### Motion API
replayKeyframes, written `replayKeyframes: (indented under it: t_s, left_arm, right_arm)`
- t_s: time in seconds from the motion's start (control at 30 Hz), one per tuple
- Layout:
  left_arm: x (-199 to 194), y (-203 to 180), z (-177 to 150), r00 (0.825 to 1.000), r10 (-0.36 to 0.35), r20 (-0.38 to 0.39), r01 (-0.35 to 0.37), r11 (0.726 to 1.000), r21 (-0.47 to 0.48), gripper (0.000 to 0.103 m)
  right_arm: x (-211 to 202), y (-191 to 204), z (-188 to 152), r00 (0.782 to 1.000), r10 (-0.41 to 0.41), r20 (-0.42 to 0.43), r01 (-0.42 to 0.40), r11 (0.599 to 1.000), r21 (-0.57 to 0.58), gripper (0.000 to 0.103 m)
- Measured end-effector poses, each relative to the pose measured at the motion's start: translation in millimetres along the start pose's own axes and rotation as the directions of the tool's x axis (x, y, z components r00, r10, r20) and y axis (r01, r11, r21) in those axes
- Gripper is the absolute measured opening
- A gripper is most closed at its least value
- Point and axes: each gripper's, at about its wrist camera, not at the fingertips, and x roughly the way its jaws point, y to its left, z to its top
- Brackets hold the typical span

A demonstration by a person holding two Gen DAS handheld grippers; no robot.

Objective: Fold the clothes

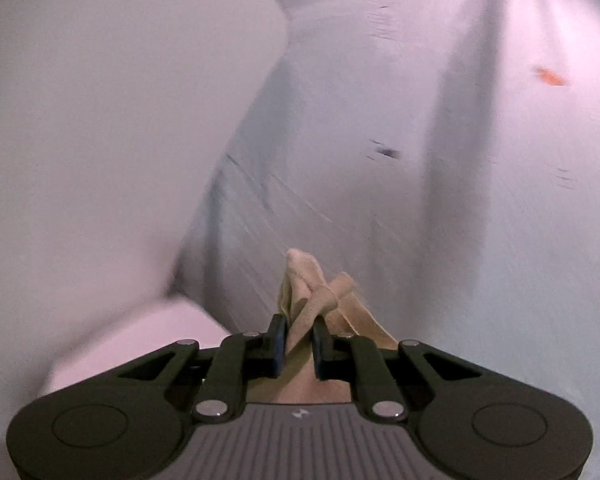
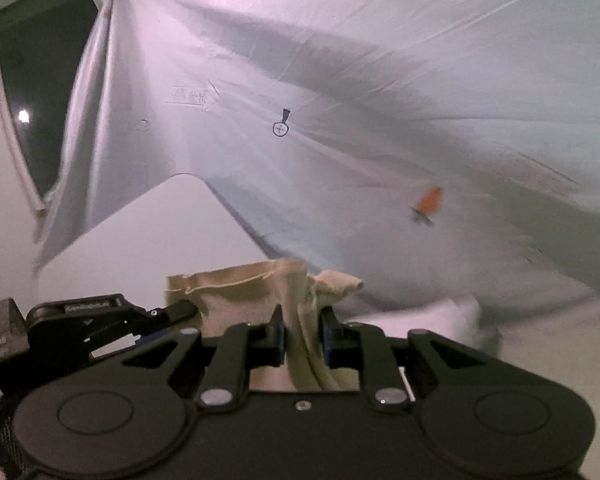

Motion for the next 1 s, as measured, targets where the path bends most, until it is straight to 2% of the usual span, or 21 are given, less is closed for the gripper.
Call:
replayKeyframes:
  t_s: [0.07, 0.13, 0.23, 0.3, 0.37, 0.4, 0.43, 0.53, 0.57, 0.6, 0.63, 0.67, 0.7, 0.73, 0.83, 0.87, 0.93, 1.0]
  left_arm:
    - [47.8, 12.3, 7.6, 0.998, 0.056, 0.007, -0.056, 0.998, 0.02, 0.01]
    - [98.8, 30.3, 4.0, 0.991, 0.133, -0.026, -0.132, 0.991, 0.037, 0.009]
    - [158.1, 61.3, -18.0, 0.968, 0.214, -0.128, -0.213, 0.977, 0.026, 0.009]
    - [176.3, 79.2, -37.7, 0.951, 0.254, -0.178, -0.256, 0.967, 0.013, 0.009]
    - [184.7, 95.8, -53.1, 0.938, 0.27, -0.216, -0.281, 0.959, -0.02, 0.009]
    - [187.3, 103.9, -59.6, 0.933, 0.272, -0.235, -0.289, 0.956, -0.042, 0.01]
    - [188.9, 110.9, -64.8, 0.93, 0.271, -0.249, -0.295, 0.953, -0.063, 0.01]
    - [183.2, 116.1, -66.2, 0.937, 0.256, -0.237, -0.283, 0.955, -0.086, 0.017]
    - [178.6, 111.0, -65.1, 0.939, 0.261, -0.223, -0.281, 0.958, -0.064, 0.03]
    - [172.5, 104.5, -64.8, 0.943, 0.266, -0.202, -0.276, 0.961, -0.025, 0.047]
    - [164.9, 98.1, -64.4, 0.946, 0.271, -0.177, -0.272, 0.962, 0.018, 0.057]
    - [152.8, 91.5, -64.0, 0.95, 0.279, -0.137, -0.272, 0.96, 0.07, 0.076]
    - [140.4, 84.6, -64.4, 0.954, 0.284, -0.096, -0.272, 0.955, 0.12, 0.084]
    - [126.9, 76.4, -67.4, 0.958, 0.281, -0.058, -0.268, 0.95, 0.162, 0.09]
    - [81.9, 60.6, -77.9, 0.968, 0.251, -0.006, -0.244, 0.946, 0.213, 0.099]
    - [64.2, 58.5, -83.1, 0.97, 0.244, 0.003, -0.24, 0.951, 0.194, 0.103]
    - [28.9, 55.4, -94.3, 0.968, 0.248, 0.033, -0.25, 0.959, 0.13, 0.103]
    - [-4.1, 50.0, -106.8, 0.955, 0.29, 0.056, -0.294, 0.951, 0.091, 0.103]
  right_arm:
    - [52.8, -15.5, 6.3, 0.999, -0.024, -0.029, 0.024, 1.0, -0.013, 0.017]
    - [100.4, -40.4, -1.4, 0.993, -0.076, -0.092, 0.077, 0.997, 0.009, 0.017]
    - [163.1, -78.0, -20.8, 0.966, -0.17, -0.195, 0.178, 0.984, 0.024, 0.017]
    - [179.8, -98.0, -35.9, 0.956, -0.191, -0.224, 0.205, 0.978, 0.042, 0.019]
    - [181.5, -107.4, -42.4, 0.956, -0.194, -0.218, 0.21, 0.976, 0.054, 0.03]
    - [181.9, -111.5, -44.5, 0.957, -0.195, -0.214, 0.211, 0.976, 0.054, 0.043]
    - [182.0, -115.6, -46.5, 0.958, -0.194, -0.212, 0.21, 0.976, 0.056, 0.046]
    - [176.8, -122.8, -49.8, 0.965, -0.155, -0.213, 0.179, 0.979, 0.097, 0.052]
    - [174.6, -123.2, -48.7, 0.968, -0.14, -0.21, 0.164, 0.981, 0.105, 0.054]
    - [171.5, -121.7, -46.3, 0.971, -0.118, -0.209, 0.142, 0.985, 0.103, 0.064]
    - [167.8, -120.1, -42.5, 0.972, -0.111, -0.209, 0.131, 0.988, 0.086, 0.071]
    - [163.3, -117.8, -38.6, 0.972, -0.108, -0.209, 0.125, 0.99, 0.067, 0.087]
    - [155.1, -112.1, -34.8, 0.971, -0.132, -0.202, 0.142, 0.989, 0.036, 0.1]
    - [146.4, -106.1, -31.5, 0.969, -0.154, -0.193, 0.158, 0.987, 0.004, 0.101]
    - [109.6, -79.6, -28.3, 0.97, -0.201, -0.139, 0.183, 0.975, -0.129, 0.103]
    - [94.2, -69.8, -30.1, 0.971, -0.211, -0.11, 0.19, 0.966, -0.175, 0.103]
    - [62.6, -51.1, -33.8, 0.968, -0.245, -0.043, 0.228, 0.942, -0.246, 0.103]
    - [25.1, -35.9, -38.2, 0.955, -0.296, 0.012, 0.29, 0.926, -0.242, 0.103]
